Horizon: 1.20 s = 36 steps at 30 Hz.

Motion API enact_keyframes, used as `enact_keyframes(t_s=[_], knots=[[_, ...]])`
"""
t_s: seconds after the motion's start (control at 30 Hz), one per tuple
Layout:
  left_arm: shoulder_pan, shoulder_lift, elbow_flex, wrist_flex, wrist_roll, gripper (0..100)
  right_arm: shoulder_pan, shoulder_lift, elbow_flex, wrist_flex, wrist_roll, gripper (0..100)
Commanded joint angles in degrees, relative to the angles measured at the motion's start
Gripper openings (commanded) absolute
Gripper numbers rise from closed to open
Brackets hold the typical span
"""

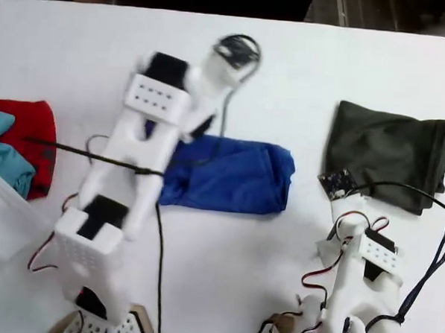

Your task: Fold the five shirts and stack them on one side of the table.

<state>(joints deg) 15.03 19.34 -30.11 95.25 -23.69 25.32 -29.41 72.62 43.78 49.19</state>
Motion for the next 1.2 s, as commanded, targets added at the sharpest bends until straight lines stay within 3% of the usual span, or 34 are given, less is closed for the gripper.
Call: enact_keyframes(t_s=[0.0, 0.27, 0.53, 0.9, 1.17], knots=[[2.55, -3.78, 0.31, -5.10, -1.58, 2, 2.68, -0.66, 0.09, -2.24, -0.35, 2.2], [9.14, -3.34, 0.57, -13.80, -1.05, 2, 2.68, -0.66, 0.09, -2.24, -0.44, 2.2], [14.15, 6.33, -0.13, -16.26, 4.57, 2, 2.95, -0.66, 0.09, -2.24, -2.46, 2.2], [19.52, 10.02, -0.04, -19.34, 4.57, 2, 2.95, -0.66, 0.09, -2.33, -2.73, 2.2], [19.25, 9.93, -0.13, -19.34, 4.13, 2, 2.86, -0.66, 0.09, -2.33, -2.64, 2.2]])
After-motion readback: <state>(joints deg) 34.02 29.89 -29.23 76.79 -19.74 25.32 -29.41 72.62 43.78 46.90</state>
